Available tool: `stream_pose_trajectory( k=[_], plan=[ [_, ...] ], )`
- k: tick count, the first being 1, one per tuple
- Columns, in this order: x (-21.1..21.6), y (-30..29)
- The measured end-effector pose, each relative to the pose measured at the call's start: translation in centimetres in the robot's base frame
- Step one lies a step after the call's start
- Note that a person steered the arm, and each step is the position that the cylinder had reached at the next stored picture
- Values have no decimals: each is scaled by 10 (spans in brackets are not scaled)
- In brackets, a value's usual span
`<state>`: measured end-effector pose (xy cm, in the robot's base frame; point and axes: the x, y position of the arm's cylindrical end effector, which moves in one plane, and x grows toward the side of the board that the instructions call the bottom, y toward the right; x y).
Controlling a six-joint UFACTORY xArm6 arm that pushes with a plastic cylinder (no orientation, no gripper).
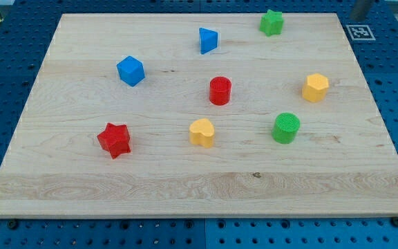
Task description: Push the yellow hexagon slightly towards the center right of the board
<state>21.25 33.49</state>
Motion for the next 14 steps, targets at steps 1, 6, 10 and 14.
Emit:
stream_pose_trajectory(
  k=[1,6,10,14],
  plan=[
    [9,0],
    [9,-6],
    [16,-34],
    [36,-67]
  ],
)
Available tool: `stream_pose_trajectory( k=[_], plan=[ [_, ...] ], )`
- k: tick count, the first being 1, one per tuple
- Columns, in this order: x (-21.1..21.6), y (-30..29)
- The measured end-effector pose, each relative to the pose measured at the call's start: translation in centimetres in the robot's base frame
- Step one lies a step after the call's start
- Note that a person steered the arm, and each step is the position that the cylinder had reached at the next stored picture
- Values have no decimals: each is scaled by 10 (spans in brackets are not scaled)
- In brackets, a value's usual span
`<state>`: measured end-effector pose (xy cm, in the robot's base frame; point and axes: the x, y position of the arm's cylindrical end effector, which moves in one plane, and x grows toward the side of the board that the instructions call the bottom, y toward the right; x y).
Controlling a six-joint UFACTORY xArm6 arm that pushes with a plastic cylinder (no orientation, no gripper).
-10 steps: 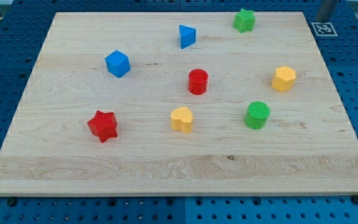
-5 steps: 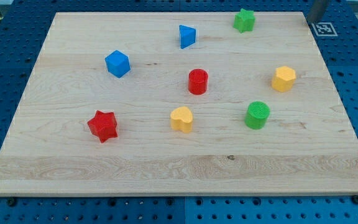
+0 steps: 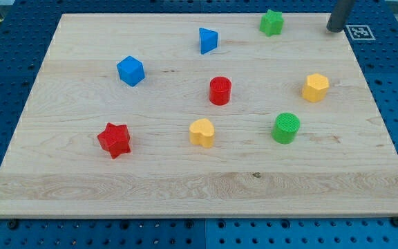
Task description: Push the yellow hexagon slightly towards the center right of the board
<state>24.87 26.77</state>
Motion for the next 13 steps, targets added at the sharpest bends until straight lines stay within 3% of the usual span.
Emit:
stream_pose_trajectory(
  k=[5,8,13],
  plan=[
    [87,-76],
    [117,-100],
    [190,-97]
  ],
)
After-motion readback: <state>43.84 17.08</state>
